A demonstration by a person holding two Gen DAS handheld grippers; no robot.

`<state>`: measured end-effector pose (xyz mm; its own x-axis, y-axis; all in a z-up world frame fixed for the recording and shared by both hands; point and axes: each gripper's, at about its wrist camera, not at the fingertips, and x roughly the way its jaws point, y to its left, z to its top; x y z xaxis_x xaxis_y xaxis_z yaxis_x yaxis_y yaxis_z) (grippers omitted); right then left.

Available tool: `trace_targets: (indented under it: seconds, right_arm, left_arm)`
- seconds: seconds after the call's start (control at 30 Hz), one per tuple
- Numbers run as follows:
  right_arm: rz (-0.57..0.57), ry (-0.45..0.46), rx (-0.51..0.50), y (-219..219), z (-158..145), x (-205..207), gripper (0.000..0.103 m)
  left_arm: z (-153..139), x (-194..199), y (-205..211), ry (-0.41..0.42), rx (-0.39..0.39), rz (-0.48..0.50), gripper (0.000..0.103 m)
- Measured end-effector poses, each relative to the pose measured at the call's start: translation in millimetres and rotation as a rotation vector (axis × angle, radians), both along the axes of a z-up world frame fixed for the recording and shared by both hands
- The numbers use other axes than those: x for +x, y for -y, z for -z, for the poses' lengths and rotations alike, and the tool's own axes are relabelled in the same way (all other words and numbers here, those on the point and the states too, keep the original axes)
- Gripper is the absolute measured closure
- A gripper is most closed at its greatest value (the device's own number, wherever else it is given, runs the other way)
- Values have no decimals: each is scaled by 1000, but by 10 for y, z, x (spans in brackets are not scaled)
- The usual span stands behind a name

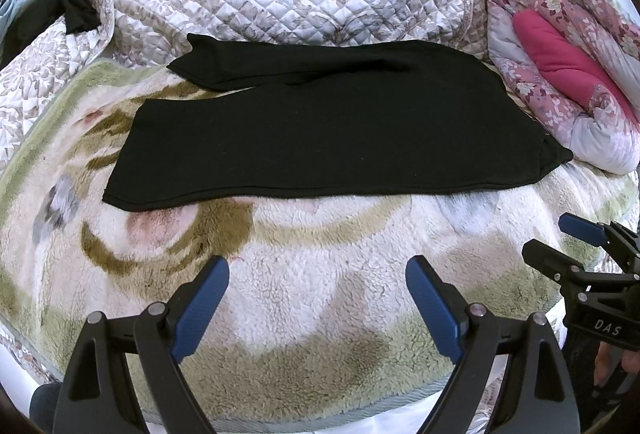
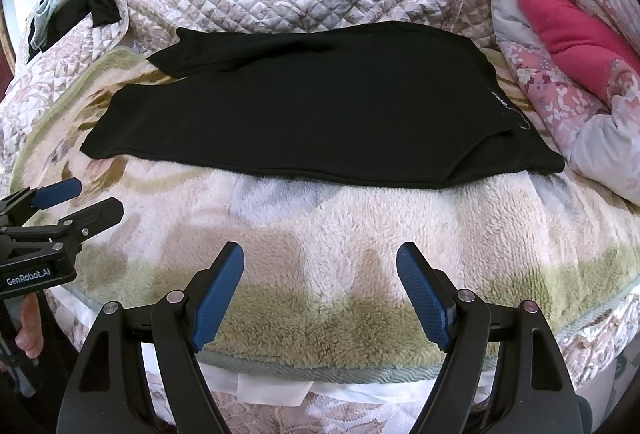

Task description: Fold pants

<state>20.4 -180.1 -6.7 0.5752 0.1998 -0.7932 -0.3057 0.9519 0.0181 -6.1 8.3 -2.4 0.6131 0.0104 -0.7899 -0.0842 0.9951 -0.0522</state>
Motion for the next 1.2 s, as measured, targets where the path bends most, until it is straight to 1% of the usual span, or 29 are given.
trace_targets:
  seconds: [0.83, 1.2]
  right_arm:
    - [-28, 5, 14, -20, -39, -1, 24]
    - [-26, -3, 17, -1, -6, 38, 24]
  left_arm:
    - [8, 9, -24, -1, 3, -2, 12]
    - [22, 33, -65, 0, 2, 0, 12]
